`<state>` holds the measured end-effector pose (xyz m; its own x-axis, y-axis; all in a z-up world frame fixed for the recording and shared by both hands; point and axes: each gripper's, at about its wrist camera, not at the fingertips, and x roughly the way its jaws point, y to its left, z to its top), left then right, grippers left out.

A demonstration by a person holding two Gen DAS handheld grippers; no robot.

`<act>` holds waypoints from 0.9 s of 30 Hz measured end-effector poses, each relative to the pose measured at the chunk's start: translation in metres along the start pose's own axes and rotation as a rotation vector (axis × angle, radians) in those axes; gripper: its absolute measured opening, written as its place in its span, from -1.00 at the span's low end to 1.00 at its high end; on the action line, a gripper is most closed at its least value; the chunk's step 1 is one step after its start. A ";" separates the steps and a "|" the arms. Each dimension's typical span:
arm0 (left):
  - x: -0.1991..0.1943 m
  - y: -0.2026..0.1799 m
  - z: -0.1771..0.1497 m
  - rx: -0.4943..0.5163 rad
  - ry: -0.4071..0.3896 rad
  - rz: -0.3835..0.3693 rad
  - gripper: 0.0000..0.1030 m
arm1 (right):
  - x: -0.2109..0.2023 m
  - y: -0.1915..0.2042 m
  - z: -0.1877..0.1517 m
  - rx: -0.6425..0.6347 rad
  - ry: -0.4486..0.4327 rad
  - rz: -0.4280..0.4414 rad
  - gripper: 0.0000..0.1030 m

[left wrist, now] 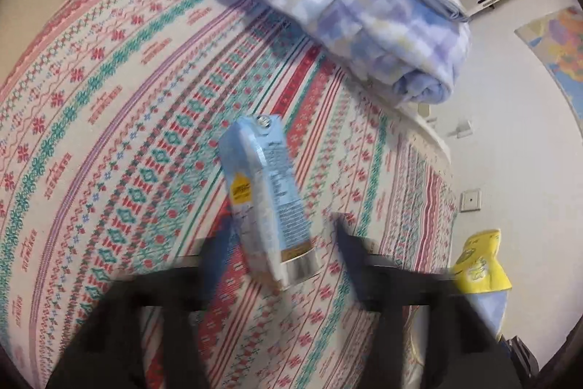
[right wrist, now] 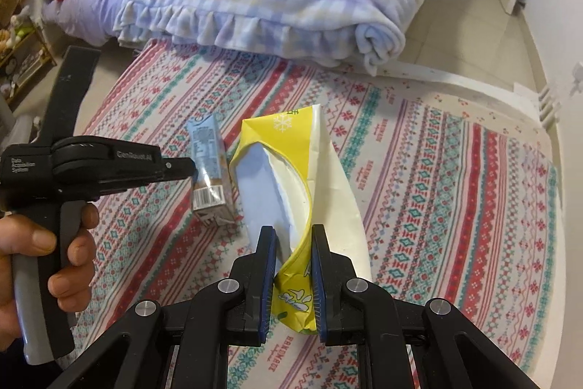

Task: Collect trash
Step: 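Grasp the blue milk carton with the left tool while the right tool grasps the yellow paper packet, then carry carton and yellow packet to the wastebasket and open both tools to drop them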

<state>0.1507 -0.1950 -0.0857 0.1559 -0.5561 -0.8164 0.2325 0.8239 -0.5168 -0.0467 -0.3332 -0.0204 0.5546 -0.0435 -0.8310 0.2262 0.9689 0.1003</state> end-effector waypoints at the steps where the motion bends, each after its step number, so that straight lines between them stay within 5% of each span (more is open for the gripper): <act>1: 0.001 -0.005 -0.002 0.012 -0.021 0.002 0.43 | -0.001 -0.001 0.000 0.003 -0.002 0.000 -0.69; 5: 0.027 -0.022 -0.008 0.097 0.030 0.092 0.42 | 0.000 -0.005 -0.001 0.010 0.003 -0.007 -0.69; 7: 0.042 -0.023 -0.015 0.149 0.056 0.145 -0.02 | 0.000 -0.006 -0.001 0.013 0.006 -0.011 -0.69; 9: 0.043 -0.025 -0.019 0.206 0.035 0.191 -0.23 | 0.000 -0.006 -0.001 0.014 0.006 -0.013 -0.69; 27: -0.045 0.006 -0.040 0.339 -0.105 0.355 -0.23 | 0.006 0.028 0.018 -0.027 -0.023 0.038 -0.69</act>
<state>0.1069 -0.1604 -0.0628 0.3739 -0.2703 -0.8872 0.4440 0.8920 -0.0847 -0.0226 -0.3103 -0.0126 0.5809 -0.0113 -0.8139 0.1826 0.9762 0.1167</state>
